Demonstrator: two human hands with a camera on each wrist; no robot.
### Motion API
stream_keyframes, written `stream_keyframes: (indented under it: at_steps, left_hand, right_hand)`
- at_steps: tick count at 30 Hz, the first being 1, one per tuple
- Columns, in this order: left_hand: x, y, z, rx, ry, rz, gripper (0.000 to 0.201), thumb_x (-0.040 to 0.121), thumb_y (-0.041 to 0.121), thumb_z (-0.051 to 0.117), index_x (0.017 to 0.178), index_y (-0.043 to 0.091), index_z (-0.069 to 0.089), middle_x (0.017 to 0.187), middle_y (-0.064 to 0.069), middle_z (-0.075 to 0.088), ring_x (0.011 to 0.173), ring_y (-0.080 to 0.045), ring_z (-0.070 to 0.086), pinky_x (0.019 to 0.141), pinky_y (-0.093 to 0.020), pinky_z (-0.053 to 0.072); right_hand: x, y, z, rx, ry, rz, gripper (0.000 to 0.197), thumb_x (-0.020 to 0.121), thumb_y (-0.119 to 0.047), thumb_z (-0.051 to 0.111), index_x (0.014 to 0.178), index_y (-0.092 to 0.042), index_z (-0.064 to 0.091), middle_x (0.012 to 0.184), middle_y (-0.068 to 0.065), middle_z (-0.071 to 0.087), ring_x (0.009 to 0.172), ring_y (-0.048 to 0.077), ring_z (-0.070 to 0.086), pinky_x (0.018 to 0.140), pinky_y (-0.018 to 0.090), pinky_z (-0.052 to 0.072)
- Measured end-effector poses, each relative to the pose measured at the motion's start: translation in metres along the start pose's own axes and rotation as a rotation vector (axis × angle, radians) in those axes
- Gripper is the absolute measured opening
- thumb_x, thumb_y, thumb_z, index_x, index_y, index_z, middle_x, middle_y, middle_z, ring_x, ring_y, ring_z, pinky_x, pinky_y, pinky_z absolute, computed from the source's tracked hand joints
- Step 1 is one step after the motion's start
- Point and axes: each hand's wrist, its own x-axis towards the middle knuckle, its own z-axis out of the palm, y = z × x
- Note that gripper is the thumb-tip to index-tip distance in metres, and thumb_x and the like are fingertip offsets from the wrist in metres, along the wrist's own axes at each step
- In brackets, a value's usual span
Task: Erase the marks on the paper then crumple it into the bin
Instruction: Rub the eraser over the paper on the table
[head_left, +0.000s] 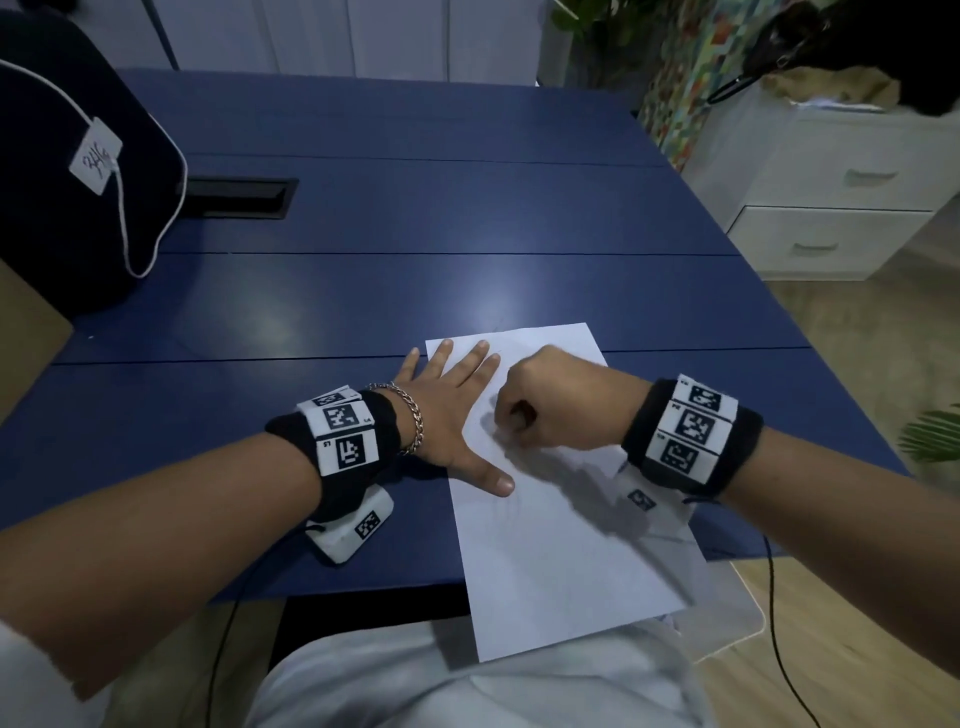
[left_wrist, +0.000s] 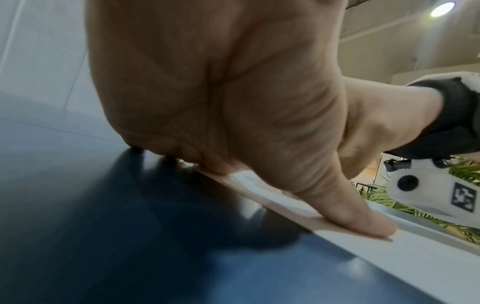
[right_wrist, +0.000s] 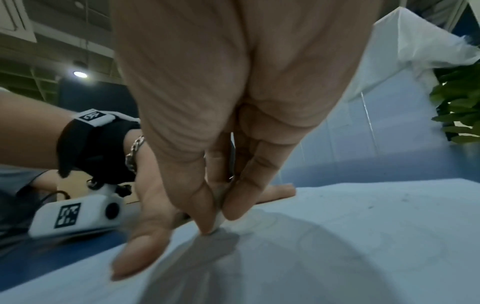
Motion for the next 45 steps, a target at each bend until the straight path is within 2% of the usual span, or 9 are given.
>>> stream_keyframes:
  at_steps: [6, 9, 14, 19, 23, 34, 39, 43, 45]
  left_hand:
    - [-0.001, 0.000, -0.001, -0.010, -0.001, -0.002, 0.163, 0.046, 0.110, 0.055, 0.161, 0.035, -0.032, 0.168, 0.015, -0.039, 0.154, -0.025, -0.039, 0.124, -0.061, -0.021]
    - [-0.001, 0.000, 0.000, -0.010, 0.003, 0.005, 0.163, 0.047, 0.110, 0.055, 0.162, 0.034, -0.031, 0.168, 0.015, -0.039, 0.155, -0.025, -0.039, 0.124, -0.061, -0.021]
    - [-0.004, 0.003, -0.003, -0.001, -0.026, -0.008, 0.160, 0.050, 0.108, 0.057, 0.161, 0.035, -0.033, 0.167, 0.015, -0.041, 0.153, -0.024, -0.041, 0.124, -0.061, -0.022]
    - [-0.004, 0.000, -0.002, -0.007, -0.009, 0.000, 0.161, 0.050, 0.108, 0.058, 0.162, 0.034, -0.031, 0.168, 0.015, -0.040, 0.154, -0.025, -0.040, 0.124, -0.061, -0.022]
    - [-0.004, 0.001, -0.002, -0.010, -0.026, -0.011, 0.160, 0.047, 0.110, 0.054, 0.161, 0.038, -0.031, 0.167, 0.015, -0.041, 0.154, -0.025, -0.040, 0.123, -0.060, -0.023]
    - [-0.004, 0.002, -0.002, 0.003, -0.031, -0.011, 0.154, 0.048, 0.110, 0.054, 0.159, 0.046, -0.031, 0.166, 0.014, -0.042, 0.154, -0.027, -0.040, 0.123, -0.061, -0.023]
    - [-0.004, 0.002, 0.000, 0.017, -0.027, -0.012, 0.152, 0.046, 0.112, 0.051, 0.156, 0.050, -0.033, 0.166, 0.013, -0.043, 0.153, -0.029, -0.041, 0.122, -0.064, -0.023]
    - [-0.004, 0.003, -0.003, 0.013, -0.043, -0.016, 0.150, 0.048, 0.110, 0.053, 0.156, 0.052, -0.032, 0.166, 0.013, -0.044, 0.153, -0.029, -0.042, 0.122, -0.063, -0.024]
    - [-0.003, 0.002, -0.003, 0.016, -0.045, -0.017, 0.150, 0.047, 0.111, 0.053, 0.156, 0.052, -0.032, 0.166, 0.013, -0.044, 0.153, -0.029, -0.042, 0.122, -0.063, -0.024]
  right_hand:
    - [0.007, 0.005, 0.000, -0.052, 0.133, 0.046, 0.015, 0.078, -0.016, 0.065, 0.064, -0.017, 0.059, 0.063, 0.000, 0.058, 0.058, 0.016, 0.044, 0.058, 0.032, 0.040]
    - [0.002, -0.008, 0.007, -0.029, 0.006, -0.032, 0.009, 0.077, -0.019, 0.065, 0.069, -0.020, 0.067, 0.063, -0.005, 0.060, 0.060, 0.015, 0.050, 0.059, 0.028, 0.045]
    - [0.013, 0.012, -0.006, -0.060, 0.175, 0.077, 0.005, 0.083, -0.016, 0.071, 0.083, -0.019, 0.075, 0.070, -0.005, 0.067, 0.063, 0.017, 0.053, 0.055, 0.014, 0.033]
    - [0.002, -0.008, 0.005, 0.000, 0.004, -0.039, 0.006, 0.078, -0.020, 0.069, 0.077, -0.021, 0.075, 0.069, -0.005, 0.067, 0.060, 0.009, 0.052, 0.060, 0.023, 0.043]
    - [0.011, 0.019, -0.009, -0.027, 0.131, 0.120, 0.010, 0.081, -0.020, 0.073, 0.089, -0.018, 0.079, 0.078, -0.004, 0.073, 0.071, 0.017, 0.064, 0.069, 0.033, 0.054]
    - [0.006, 0.020, -0.006, -0.068, 0.157, 0.156, 0.012, 0.079, -0.018, 0.065, 0.069, -0.010, 0.065, 0.063, 0.006, 0.062, 0.061, 0.025, 0.053, 0.063, 0.042, 0.054]
    - [-0.003, 0.002, 0.002, -0.056, 0.038, 0.061, 0.011, 0.077, -0.015, 0.068, 0.067, -0.013, 0.064, 0.063, 0.002, 0.061, 0.064, 0.022, 0.053, 0.064, 0.034, 0.048]
    - [0.001, 0.020, -0.006, -0.034, 0.161, 0.163, 0.010, 0.081, -0.018, 0.066, 0.071, -0.017, 0.065, 0.064, -0.004, 0.062, 0.061, 0.014, 0.051, 0.066, 0.039, 0.055]
    - [-0.002, 0.011, 0.001, -0.026, 0.136, 0.116, 0.009, 0.080, -0.017, 0.068, 0.073, -0.016, 0.062, 0.069, -0.005, 0.065, 0.064, 0.012, 0.055, 0.062, 0.026, 0.049]
